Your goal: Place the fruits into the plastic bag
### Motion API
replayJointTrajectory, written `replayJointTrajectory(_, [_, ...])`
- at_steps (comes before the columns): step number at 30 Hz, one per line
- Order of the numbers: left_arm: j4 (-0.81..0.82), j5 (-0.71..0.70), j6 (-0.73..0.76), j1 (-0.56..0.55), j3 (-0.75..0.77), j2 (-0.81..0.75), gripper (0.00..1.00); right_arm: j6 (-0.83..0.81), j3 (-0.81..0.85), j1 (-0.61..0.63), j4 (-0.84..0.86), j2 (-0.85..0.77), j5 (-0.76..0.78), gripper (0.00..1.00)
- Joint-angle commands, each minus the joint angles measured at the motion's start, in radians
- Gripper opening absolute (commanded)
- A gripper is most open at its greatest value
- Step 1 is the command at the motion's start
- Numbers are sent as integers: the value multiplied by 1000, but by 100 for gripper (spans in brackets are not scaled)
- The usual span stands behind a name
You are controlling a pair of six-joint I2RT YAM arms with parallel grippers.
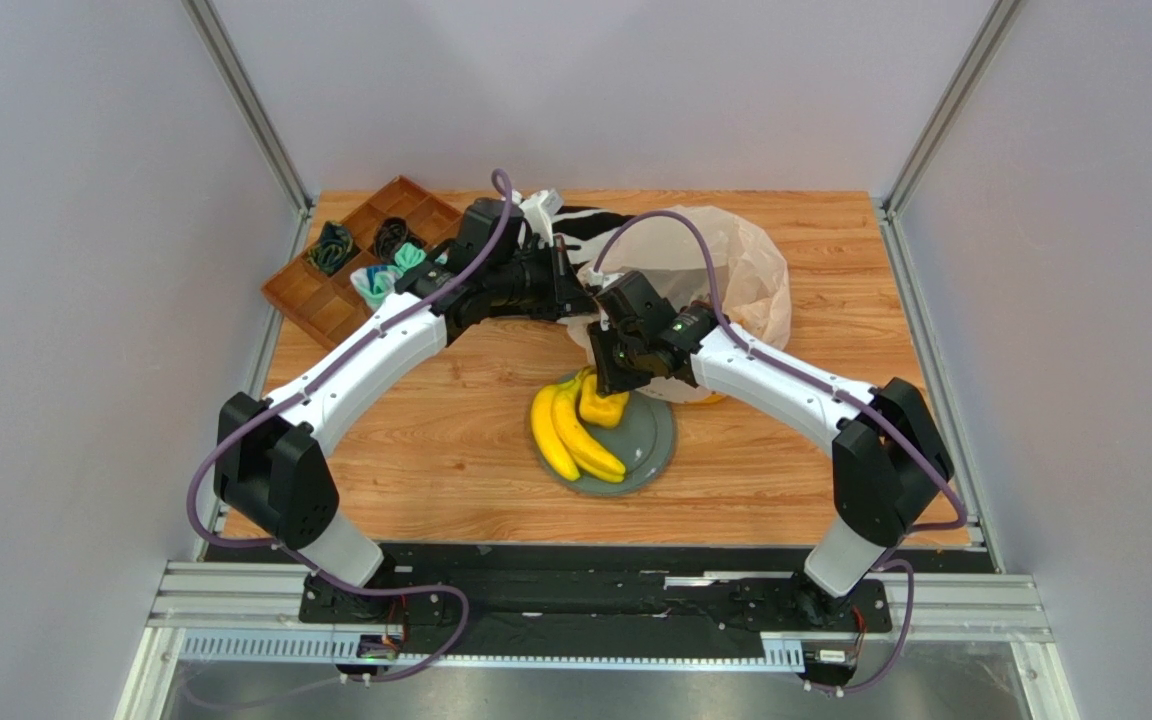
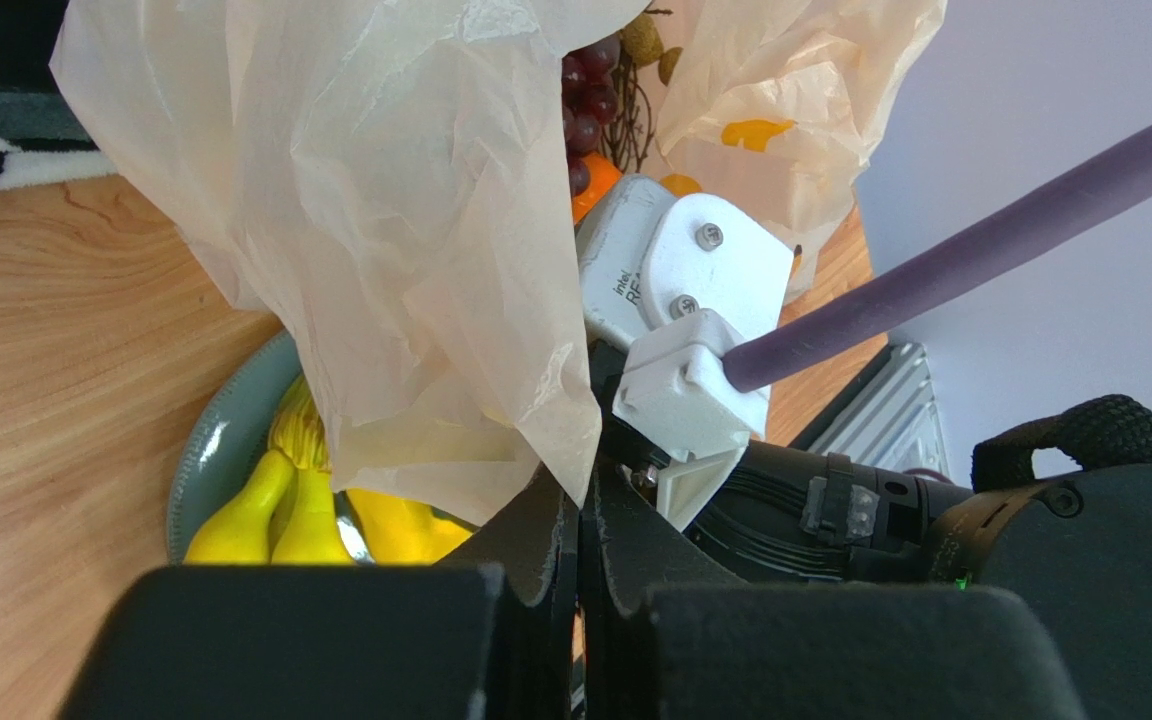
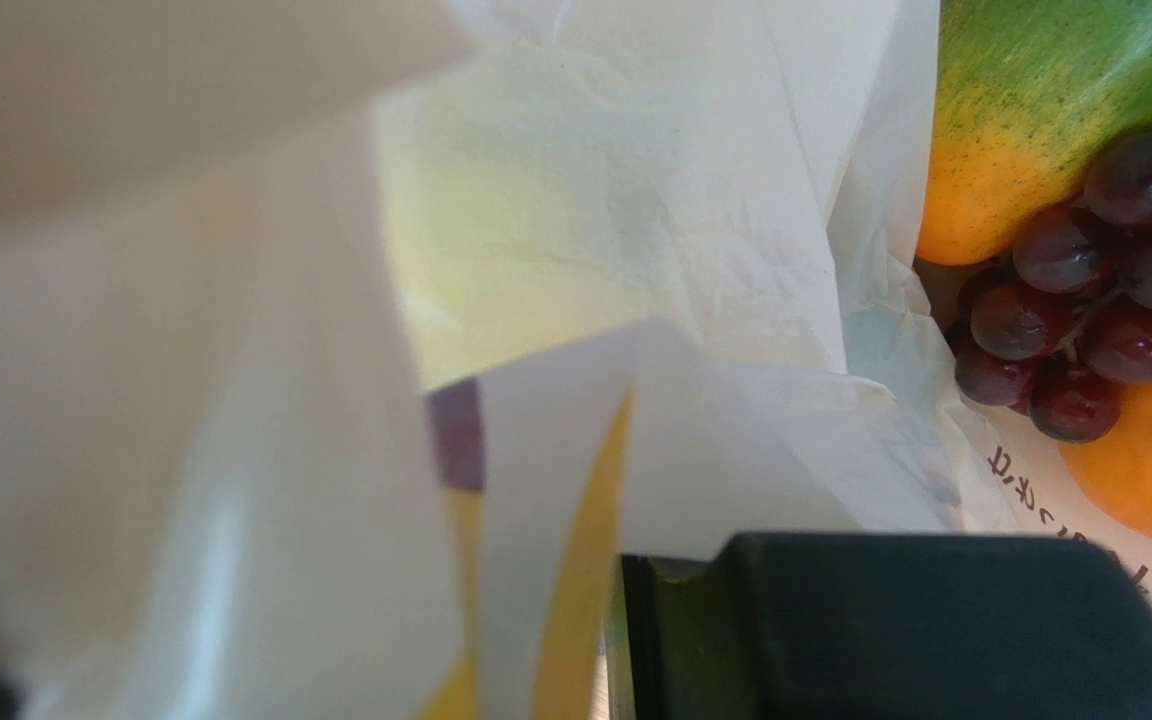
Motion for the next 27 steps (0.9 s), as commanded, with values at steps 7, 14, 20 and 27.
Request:
replayJointTrajectory(7, [37, 14, -3, -1, 3, -38, 0, -25, 41, 6, 14, 13, -50, 0])
replayJointTrajectory(14, [37, 17, -3, -3, 1, -38, 0, -41, 32, 7, -15, -97, -30, 0])
replayJointTrajectory(20, [38, 14, 0, -3, 3, -31, 0, -56, -34, 7, -59, -298, -100, 0])
replayJointTrajectory(27, [18, 6, 23, 14, 16, -18, 0, -123, -14, 7, -86, -533, -197, 0])
